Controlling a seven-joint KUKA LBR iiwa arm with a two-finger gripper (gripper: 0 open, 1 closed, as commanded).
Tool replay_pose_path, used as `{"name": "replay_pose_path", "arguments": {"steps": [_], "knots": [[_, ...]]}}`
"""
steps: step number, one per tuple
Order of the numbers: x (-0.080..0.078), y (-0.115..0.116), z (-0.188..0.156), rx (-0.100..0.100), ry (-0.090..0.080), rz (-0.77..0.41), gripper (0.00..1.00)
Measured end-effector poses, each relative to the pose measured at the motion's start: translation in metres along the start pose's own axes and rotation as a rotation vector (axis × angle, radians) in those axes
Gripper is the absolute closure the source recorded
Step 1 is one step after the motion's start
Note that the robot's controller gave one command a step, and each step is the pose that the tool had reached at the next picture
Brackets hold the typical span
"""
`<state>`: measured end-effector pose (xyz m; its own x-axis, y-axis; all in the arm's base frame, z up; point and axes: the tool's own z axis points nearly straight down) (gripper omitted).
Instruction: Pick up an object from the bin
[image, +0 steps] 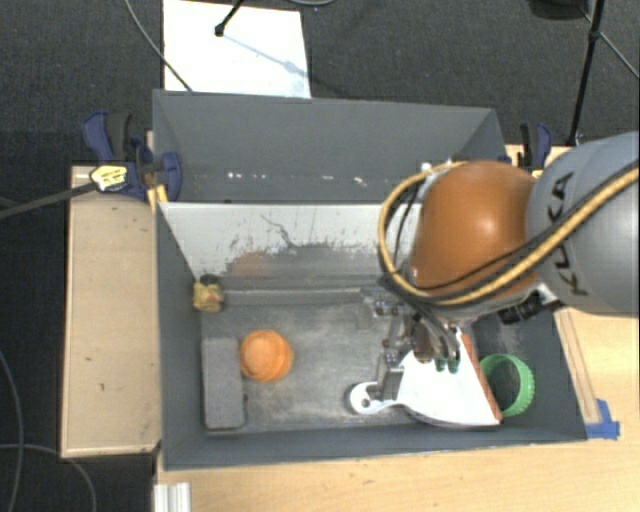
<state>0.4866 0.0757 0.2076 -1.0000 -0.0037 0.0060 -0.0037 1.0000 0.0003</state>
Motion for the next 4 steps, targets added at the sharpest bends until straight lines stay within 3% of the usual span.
{"name": "replay_pose_path", "arguments": {"steps": [1,2,3,4], "knots": [[-0.002,0.000,-0.004,-0.001,-0.008,0.003,0.00],[0.001,-0.033,0.057,0.000,-0.012,-0.107,0.00],[0.006,-0.079,0.048,0.000,-0.007,-0.213,0.00],[0.001,-0.087,0.070,0.001,-0.008,-0.254,0.00]]}}
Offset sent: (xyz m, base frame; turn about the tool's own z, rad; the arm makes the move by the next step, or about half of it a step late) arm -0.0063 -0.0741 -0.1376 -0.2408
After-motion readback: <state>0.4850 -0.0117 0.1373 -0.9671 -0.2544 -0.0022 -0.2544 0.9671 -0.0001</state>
